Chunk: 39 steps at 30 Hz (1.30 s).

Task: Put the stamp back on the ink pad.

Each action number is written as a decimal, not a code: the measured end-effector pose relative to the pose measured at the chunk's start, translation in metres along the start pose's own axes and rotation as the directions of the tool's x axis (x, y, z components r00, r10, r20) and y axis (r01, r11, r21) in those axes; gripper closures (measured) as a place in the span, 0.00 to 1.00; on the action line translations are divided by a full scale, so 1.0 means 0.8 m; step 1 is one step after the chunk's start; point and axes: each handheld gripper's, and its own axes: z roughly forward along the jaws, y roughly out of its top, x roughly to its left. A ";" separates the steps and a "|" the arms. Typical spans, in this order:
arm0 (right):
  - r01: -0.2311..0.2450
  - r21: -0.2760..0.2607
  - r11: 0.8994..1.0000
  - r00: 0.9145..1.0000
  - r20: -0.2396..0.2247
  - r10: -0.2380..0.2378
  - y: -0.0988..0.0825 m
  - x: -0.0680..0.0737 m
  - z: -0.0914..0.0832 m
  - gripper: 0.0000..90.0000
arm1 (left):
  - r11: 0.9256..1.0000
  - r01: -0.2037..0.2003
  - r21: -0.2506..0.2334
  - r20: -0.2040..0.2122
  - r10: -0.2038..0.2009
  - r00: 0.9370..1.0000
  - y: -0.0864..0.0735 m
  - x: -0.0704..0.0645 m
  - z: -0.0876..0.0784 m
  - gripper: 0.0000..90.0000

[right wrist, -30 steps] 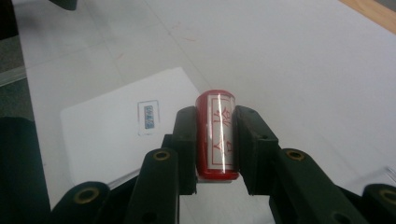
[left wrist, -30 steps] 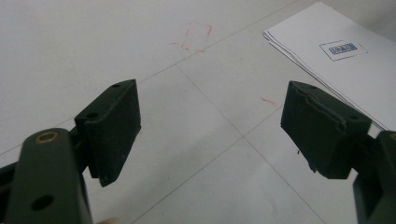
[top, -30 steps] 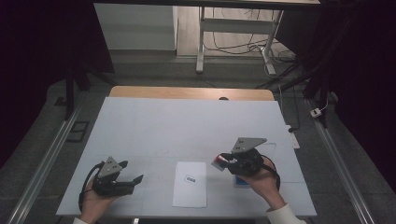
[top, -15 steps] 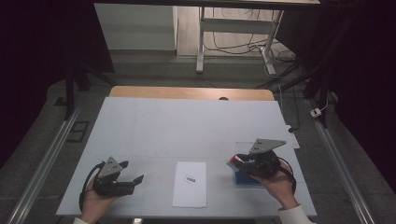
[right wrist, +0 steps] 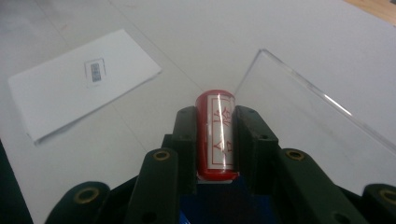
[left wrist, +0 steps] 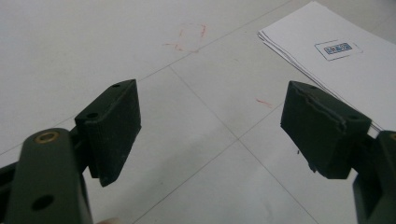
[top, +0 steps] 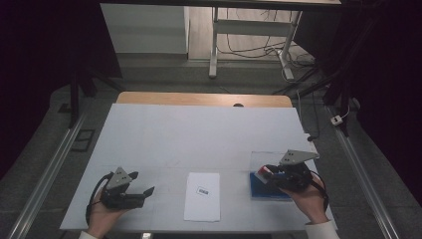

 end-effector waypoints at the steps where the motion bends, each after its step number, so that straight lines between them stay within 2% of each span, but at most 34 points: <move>1: 0.001 0.006 1.000 1.000 0.005 -0.001 -0.002 -0.001 -0.001 0.78 | 1.000 0.000 0.000 0.001 0.000 1.000 0.000 0.000 0.001 0.22; 7: -0.008 0.041 0.999 0.999 0.032 0.007 -0.015 -0.006 -0.002 0.78 | 1.000 -0.002 0.001 0.004 0.002 1.000 0.001 0.001 0.002 0.22; 11: -0.002 0.088 0.996 0.998 0.060 -0.003 -0.020 -0.008 0.004 0.78 | 1.000 -0.003 0.003 0.005 0.003 1.000 0.001 0.001 0.003 0.22; 17: 0.000 0.133 0.991 0.998 0.059 -0.008 -0.027 -0.011 0.013 0.78 | 1.000 -0.002 0.004 0.005 0.002 1.000 0.000 0.002 0.003 0.22; 23: -0.011 0.146 0.989 0.998 0.056 0.003 -0.032 -0.011 0.016 0.78 | 1.000 0.000 0.009 0.006 0.000 1.000 0.000 0.002 0.004 0.22; 29: 0.004 0.167 0.986 0.998 0.064 -0.015 -0.032 -0.009 0.022 0.78 | 1.000 0.000 0.012 0.007 0.000 1.000 0.000 0.003 0.006 0.22; 33: 0.010 0.162 0.987 0.998 0.064 -0.020 -0.032 -0.008 0.023 0.75 | 1.000 0.000 0.011 0.007 0.000 1.000 -0.001 0.002 0.005 0.22; 36: -0.022 0.107 0.994 0.999 0.050 0.017 -0.030 -0.010 0.018 0.58 | 1.000 0.000 0.008 0.008 0.000 1.000 -0.001 0.002 0.004 0.22; 39: -0.041 0.033 0.999 0.998 0.050 0.039 -0.032 -0.009 0.009 0.46 | 1.000 0.000 0.006 0.008 0.000 1.000 -0.001 0.001 0.003 0.22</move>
